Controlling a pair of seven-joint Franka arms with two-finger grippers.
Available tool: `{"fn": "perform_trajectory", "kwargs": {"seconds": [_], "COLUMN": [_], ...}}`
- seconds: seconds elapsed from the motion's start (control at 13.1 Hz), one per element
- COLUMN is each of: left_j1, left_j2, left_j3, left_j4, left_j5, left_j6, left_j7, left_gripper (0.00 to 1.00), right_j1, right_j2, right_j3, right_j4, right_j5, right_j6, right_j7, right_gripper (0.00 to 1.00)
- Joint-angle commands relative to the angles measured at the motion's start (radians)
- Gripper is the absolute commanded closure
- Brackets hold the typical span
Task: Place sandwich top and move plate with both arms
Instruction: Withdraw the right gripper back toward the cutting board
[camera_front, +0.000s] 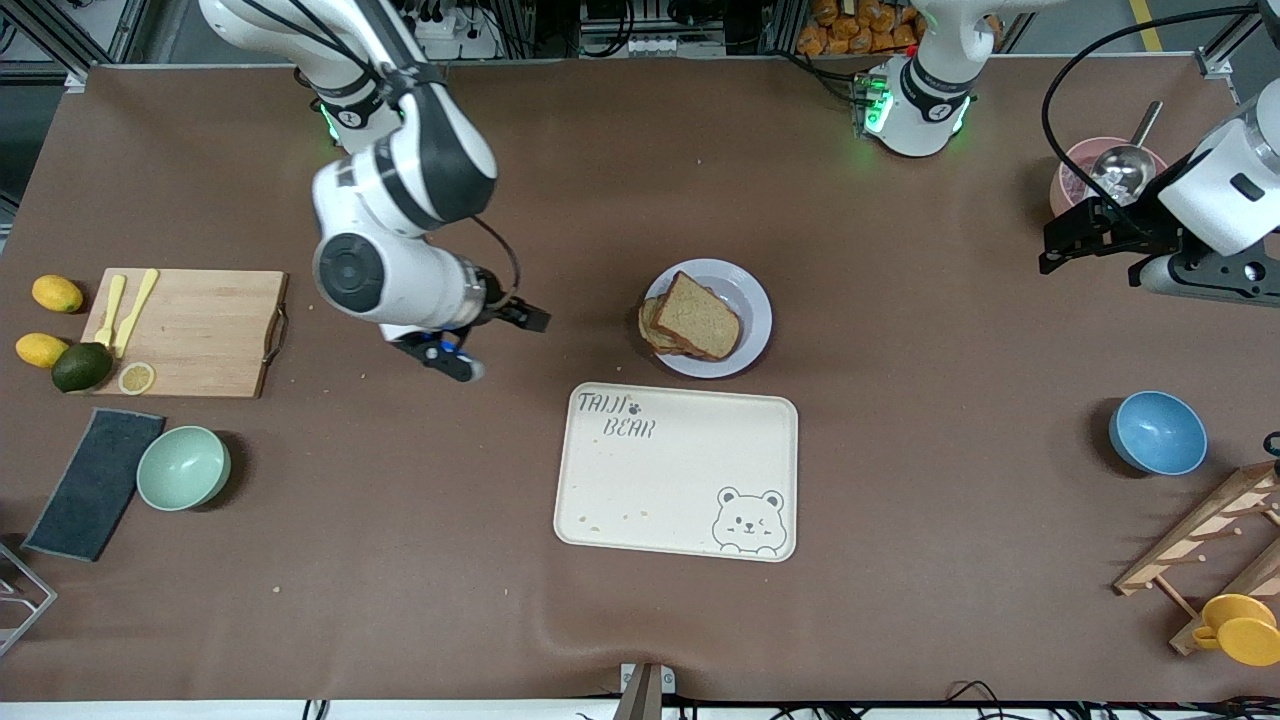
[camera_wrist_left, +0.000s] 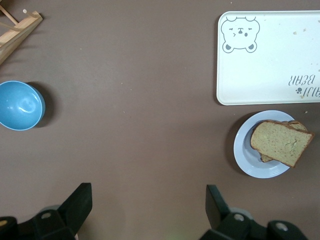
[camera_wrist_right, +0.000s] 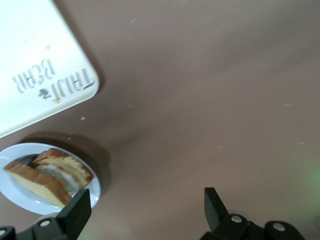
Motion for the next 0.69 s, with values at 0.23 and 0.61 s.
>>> {"fn": "perform_trajectory", "kwargs": {"seconds": [0.23, 0.61], "left_j1": [0.005, 0.045], "left_j2": [0.021, 0.073], "left_j3": [-0.003, -0.003], "left_j4": [-0.030, -0.148], "left_j5": [-0.078, -0.301], "left_j6": [0.002, 0.008], "left_j7": [-0.001, 0.015], "left_gripper": [0.00, 0.00], "right_j1": [-0.227, -0.616], "right_j2": [-0.001, -0.003], "right_j3": [-0.021, 0.147], "right_j4": [0.068, 0.200], "right_j5": [-0.025, -0.195], "right_j6": [-0.153, -0.262], "right_j7": [-0.351, -0.710], "right_gripper": [0.00, 0.00]}}
